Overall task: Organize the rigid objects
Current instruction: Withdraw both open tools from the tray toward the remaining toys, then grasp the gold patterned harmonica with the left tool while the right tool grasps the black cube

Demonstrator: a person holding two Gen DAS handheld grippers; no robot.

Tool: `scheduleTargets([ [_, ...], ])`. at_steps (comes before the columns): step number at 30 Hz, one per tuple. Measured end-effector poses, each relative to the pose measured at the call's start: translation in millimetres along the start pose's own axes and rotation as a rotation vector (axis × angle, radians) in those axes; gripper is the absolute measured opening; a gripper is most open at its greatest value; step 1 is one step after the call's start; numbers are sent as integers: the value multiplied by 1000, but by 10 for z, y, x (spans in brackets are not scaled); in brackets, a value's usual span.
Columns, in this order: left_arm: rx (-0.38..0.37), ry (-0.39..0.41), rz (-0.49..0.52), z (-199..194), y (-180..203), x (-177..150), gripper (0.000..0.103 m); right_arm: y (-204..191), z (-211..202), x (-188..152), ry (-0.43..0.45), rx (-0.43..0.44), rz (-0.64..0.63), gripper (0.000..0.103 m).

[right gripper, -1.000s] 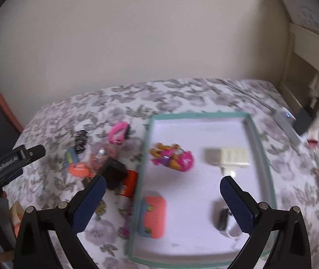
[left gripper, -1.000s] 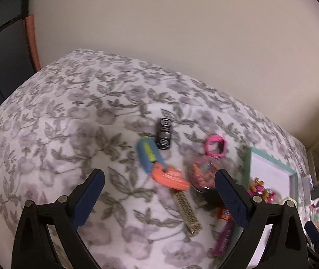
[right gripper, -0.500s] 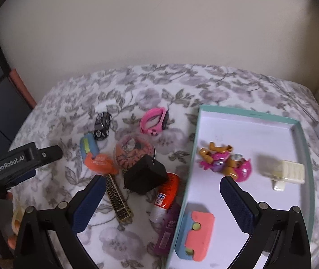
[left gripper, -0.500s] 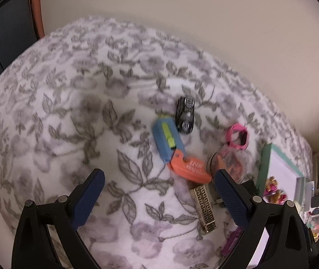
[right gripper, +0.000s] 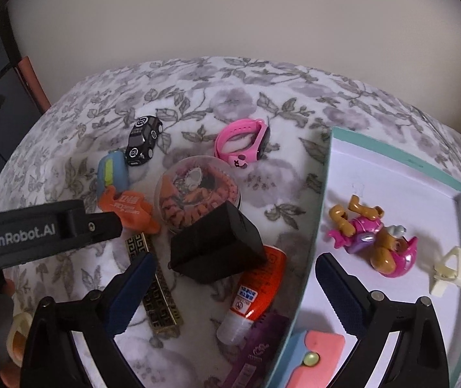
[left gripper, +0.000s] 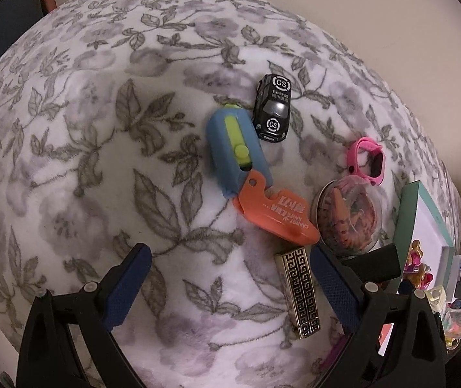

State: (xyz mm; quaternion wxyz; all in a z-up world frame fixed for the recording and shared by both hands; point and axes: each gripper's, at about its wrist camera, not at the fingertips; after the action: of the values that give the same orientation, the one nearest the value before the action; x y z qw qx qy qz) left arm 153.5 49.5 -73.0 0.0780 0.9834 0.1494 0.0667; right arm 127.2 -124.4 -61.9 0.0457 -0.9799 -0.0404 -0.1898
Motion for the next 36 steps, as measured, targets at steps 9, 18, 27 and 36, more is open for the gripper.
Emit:
scheduleTargets([
  [9, -7, -36, 32, 107, 152, 7, 98, 21, 42, 38, 26, -21, -20, 97],
  [18, -8, -51, 48, 147, 258, -27, 98, 34, 2, 27, 34, -27, -27, 90],
  [27, 3, -73, 61, 222, 271, -85, 88, -77, -76, -1, 70, -92, -126, 87],
  [36, -59, -100, 71, 272, 348, -168, 61, -233, 11, -56, 66, -117, -226, 79],
])
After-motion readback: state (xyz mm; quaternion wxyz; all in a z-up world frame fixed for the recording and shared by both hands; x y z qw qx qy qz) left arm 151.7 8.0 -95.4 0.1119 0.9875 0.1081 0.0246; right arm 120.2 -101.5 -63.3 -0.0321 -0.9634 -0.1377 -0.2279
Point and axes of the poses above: each gripper's, at about its wrist camera, not at the fingertips, and z roughly the way its jaws point, y to its right, x to its top, and after that the axes turned 7 degrees about -y, right-handed
